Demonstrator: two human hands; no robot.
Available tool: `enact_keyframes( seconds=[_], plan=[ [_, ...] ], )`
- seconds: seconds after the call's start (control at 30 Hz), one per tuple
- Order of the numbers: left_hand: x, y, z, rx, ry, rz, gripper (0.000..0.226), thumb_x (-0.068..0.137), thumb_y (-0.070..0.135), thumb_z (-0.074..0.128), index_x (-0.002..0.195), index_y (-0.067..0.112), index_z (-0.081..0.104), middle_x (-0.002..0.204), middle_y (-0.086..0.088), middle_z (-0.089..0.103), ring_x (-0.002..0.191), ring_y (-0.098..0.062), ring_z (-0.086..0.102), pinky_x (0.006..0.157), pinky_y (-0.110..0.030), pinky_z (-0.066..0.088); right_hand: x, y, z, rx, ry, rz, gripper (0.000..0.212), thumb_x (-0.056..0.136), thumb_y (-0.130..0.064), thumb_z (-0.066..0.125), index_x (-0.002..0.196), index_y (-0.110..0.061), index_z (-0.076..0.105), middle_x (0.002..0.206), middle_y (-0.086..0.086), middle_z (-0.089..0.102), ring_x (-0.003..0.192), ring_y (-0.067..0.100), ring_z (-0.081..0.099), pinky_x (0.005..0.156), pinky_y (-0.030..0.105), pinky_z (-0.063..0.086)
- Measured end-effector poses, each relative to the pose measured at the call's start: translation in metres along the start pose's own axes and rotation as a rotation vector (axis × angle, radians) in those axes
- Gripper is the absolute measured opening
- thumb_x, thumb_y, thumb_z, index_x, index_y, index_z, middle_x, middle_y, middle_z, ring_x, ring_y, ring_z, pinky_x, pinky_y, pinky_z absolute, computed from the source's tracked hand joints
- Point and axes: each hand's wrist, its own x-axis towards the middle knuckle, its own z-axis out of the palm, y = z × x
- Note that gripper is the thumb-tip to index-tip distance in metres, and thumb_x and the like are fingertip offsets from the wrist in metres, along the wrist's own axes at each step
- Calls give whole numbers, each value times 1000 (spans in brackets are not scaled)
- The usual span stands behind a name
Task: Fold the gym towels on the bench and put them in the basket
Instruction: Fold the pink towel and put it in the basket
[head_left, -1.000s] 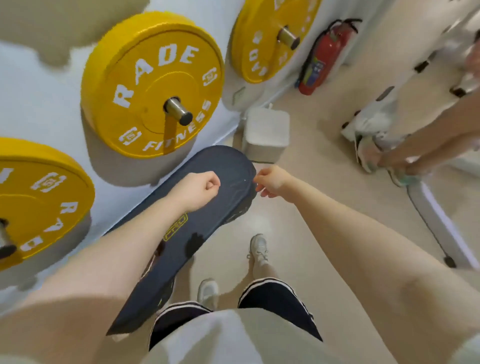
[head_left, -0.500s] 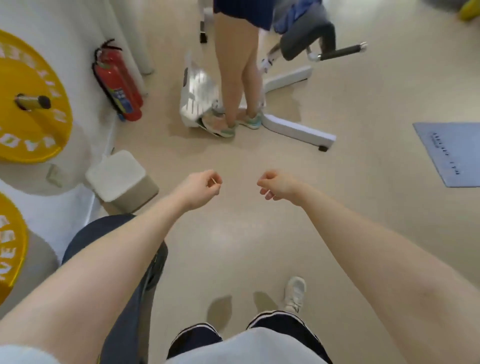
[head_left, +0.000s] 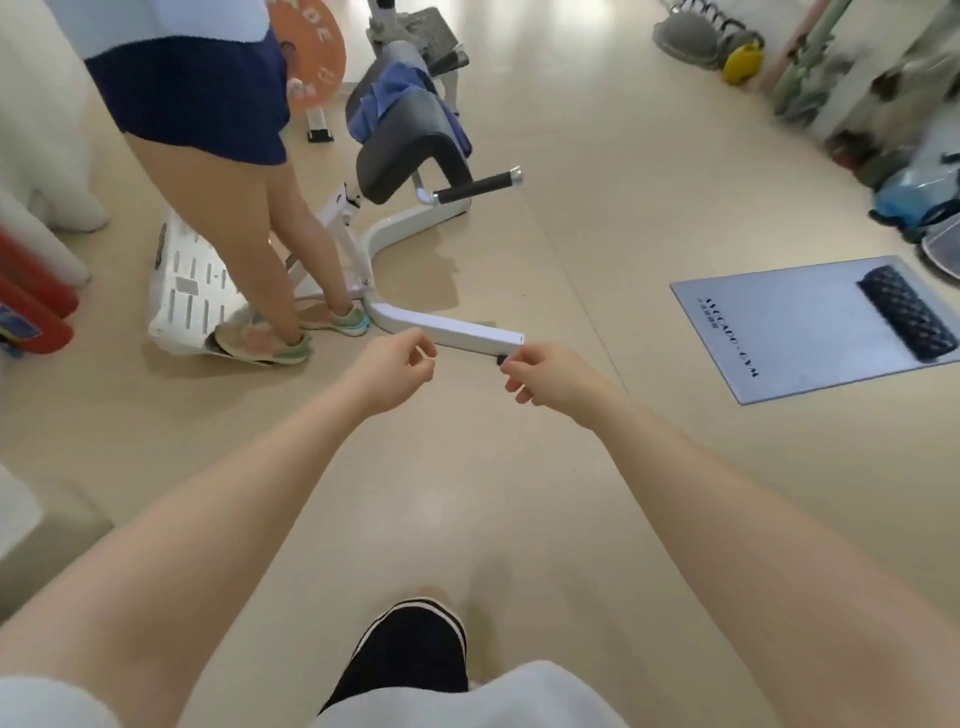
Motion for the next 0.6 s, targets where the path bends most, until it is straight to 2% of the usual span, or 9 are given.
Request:
enact_keyframes(
  seconds=[0.17,0.23,0.33,0.5,0.6],
  plan=[
    [122,18,1,-18,-3,13,11,89,16,45,96,18,53,87,1,66,88,-25,63,67,-31,46,94,-3,-57,-42,11,3,14,94,-17,43,93,-14,56,86,-1,61,70,12,55,55,20,36],
    [177,21,-3,-19,-14,6,11,89,17,44,95,19,53,89,1,67,88,-24,63,65,-29,46,146,-7,-82,-53,42,17,13,93,-17,43,93,-15,56,88,0,61,73,15,55,55,21,36],
    [260,32,-24,-57,-22,-13,14,90,16,44,98,14,55,89,-2,66,84,-23,61,55,-24,42,223,-29,-118,-32,62,55,13,93,-18,43,90,-16,56,90,3,62,68,14,55,58,22,39],
    [374,44,-72,-68,-3,-57,12,90,13,43,94,14,54,89,-5,65,79,-21,59,60,-24,42,323,-82,-165,-68,39,32,13,94,-17,44,90,-14,56,89,4,61,79,20,55,74,30,44],
    [433,44,-93,-44,-17,-88,10,90,13,44,95,16,53,93,-8,66,82,-23,60,65,-26,45,377,-105,-187,-72,15,10,13,94,-15,45,88,-12,55,90,6,59,81,21,53,73,29,41]
  ],
)
